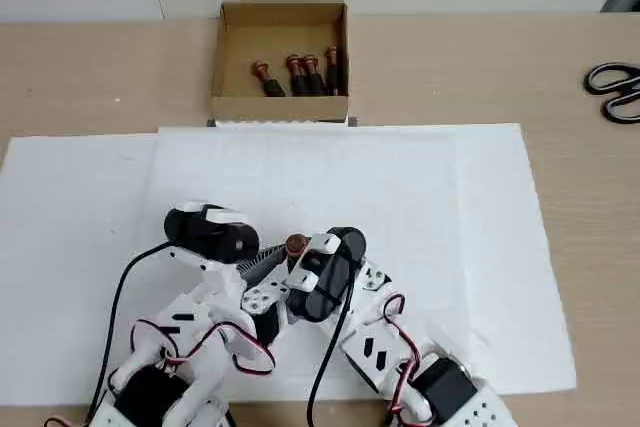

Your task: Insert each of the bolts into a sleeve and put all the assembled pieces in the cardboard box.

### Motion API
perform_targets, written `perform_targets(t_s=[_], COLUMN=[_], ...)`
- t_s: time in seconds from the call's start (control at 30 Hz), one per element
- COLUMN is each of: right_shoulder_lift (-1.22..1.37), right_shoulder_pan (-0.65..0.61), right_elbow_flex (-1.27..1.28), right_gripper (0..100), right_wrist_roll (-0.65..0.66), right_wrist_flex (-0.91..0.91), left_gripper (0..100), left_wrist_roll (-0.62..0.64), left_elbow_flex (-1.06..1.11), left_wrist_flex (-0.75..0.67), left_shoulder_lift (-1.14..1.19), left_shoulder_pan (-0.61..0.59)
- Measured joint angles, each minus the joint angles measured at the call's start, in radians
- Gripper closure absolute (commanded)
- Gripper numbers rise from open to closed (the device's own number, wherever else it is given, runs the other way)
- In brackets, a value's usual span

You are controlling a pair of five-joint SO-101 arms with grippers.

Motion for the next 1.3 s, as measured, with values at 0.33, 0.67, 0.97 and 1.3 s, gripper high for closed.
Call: perform_targets(t_s=[0.33, 0.67, 0.97, 1.3], right_shoulder_lift=[-0.002, -0.002, -0.002, 0.000], right_shoulder_pan=[-0.002, -0.003, 0.187, 0.417], right_elbow_flex=[0.000, 0.000, 0.000, -0.026], right_gripper=[99.5, 99.5, 99.5, 99.6], right_wrist_roll=[0.000, 0.000, 0.002, -0.097], right_wrist_flex=[0.000, 0.000, 0.000, 0.034], left_gripper=[81, 99, 99, 99], left_wrist_roll=[-0.040, -0.123, -0.155, -0.333], left_elbow_flex=[-0.080, -0.098, -0.063, 0.201], left_wrist_flex=[0.044, 0.044, 0.032, -0.040], left_shoulder_lift=[0.000, 0.000, 0.000, 0.000], left_shoulder_pan=[-0.012, -0.212, -0.399, -0.543])
